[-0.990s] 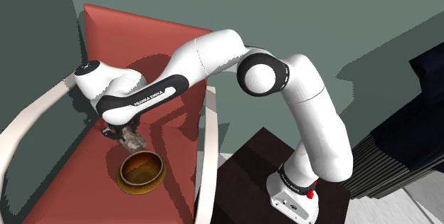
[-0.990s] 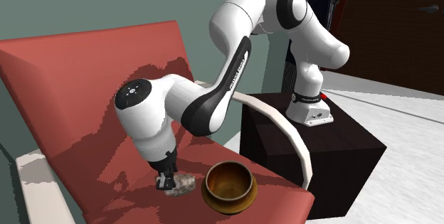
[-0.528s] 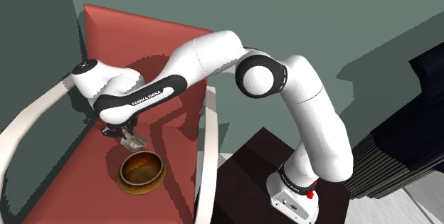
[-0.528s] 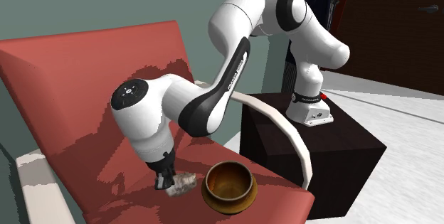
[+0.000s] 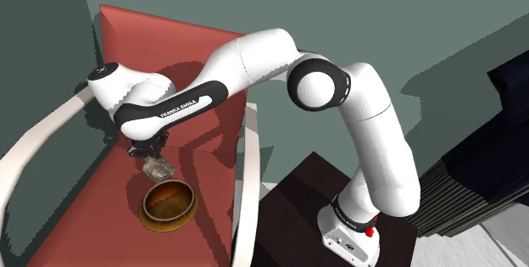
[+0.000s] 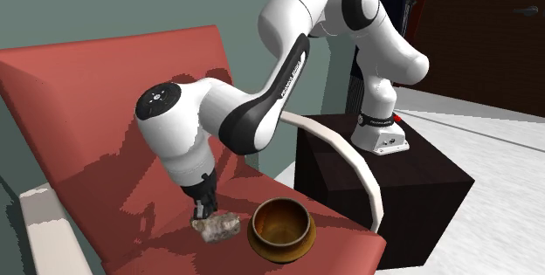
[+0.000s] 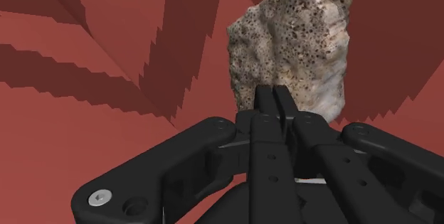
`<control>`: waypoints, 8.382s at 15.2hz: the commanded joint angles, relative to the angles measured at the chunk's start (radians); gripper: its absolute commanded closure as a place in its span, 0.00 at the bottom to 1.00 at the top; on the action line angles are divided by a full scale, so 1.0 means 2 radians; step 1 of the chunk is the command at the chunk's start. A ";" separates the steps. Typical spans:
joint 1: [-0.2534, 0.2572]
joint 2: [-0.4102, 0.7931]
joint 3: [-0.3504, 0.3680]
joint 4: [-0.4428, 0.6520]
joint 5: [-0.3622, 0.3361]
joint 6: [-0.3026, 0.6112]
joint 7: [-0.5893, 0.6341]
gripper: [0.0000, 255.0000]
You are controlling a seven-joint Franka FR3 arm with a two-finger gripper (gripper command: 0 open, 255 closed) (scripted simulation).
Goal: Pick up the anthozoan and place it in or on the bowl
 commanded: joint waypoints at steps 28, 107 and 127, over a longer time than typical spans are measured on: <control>0.100 0.162 -0.082 0.239 -0.047 -0.099 0.142 1.00; 0.090 0.055 -0.045 0.183 -0.128 -0.092 -0.198 1.00; 0.104 -0.097 -0.011 0.014 -0.104 -0.109 -0.134 1.00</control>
